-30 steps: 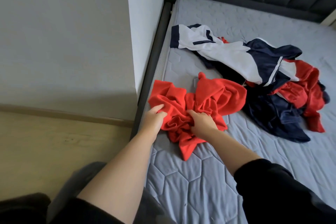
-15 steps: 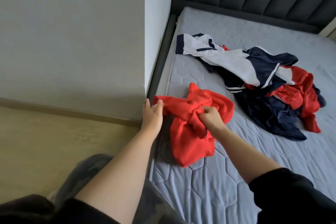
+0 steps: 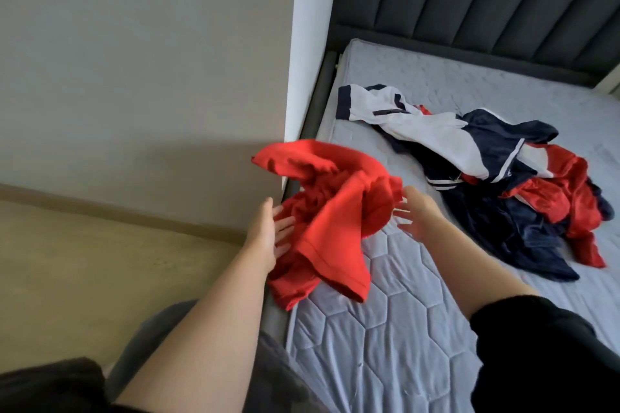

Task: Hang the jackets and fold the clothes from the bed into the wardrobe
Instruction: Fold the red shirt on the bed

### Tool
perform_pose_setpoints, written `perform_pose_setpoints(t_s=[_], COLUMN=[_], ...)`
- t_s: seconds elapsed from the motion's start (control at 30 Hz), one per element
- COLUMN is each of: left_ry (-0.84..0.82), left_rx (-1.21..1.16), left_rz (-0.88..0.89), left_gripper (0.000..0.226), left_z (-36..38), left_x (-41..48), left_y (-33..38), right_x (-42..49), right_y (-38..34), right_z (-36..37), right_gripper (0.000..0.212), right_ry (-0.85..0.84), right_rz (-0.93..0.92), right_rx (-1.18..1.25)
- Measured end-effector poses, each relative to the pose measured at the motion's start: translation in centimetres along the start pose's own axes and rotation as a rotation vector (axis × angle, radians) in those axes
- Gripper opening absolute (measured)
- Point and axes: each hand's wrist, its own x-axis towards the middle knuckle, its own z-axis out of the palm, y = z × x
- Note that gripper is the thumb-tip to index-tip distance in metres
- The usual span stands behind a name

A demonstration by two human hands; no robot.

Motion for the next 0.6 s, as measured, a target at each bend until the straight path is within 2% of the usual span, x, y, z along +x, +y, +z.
perform_pose_setpoints(t_s=[0.07,0.1,0.17,0.27,0.37,0.47,0.53,0.6], left_ry=[0.006,0.001,0.016,0.087,0.097,0.091,0.162,0.286], left_rx=[0.038,0.042,0.079,0.303,0.671,0.929,1.237,1.331], left_rz=[-0.100,-0.149,-0.199,-0.111,0.034,0.108,0.178,0.225], left_gripper=[0.038,0.033,0.025,0.019,0.029,0.040,0.038,0.030], left_z=[0.6,1.1,2.0,2.8,2.4,2.0,1.9,1.7], left_x=[0.2,0.3,0.7,1.5,2.6,2.9,3.0,3.1], left_y=[-0.5,-0.7,-1.1,-1.5,-2.3,-3.1,-3.5,-3.6], right_x=[0.5,0.7,0.8,0.4,0.4,0.9,1.3,1.8], right_y=[1.5,2.3,3.9,6.2,8.4,9.4,9.3,8.9], right_z=[0.2,0.7,2.3,4.6,5.8,6.1,5.6,4.6], right_gripper=[0.016,0.026,0.061,0.098,0.113,0.105,0.082,0.056], right_ry=[0.066,0.079,0.049,-0.052,-0.075,-0.025,-0.037,0.003], right_rz=[-0.063,-0.100,-0.120,-0.082,-0.065,-0.111,-0.142,-0.167], right_rx=[-0.164,-0.299,-0.488,-0.569,-0.589,-0.626,-0.628,-0.597])
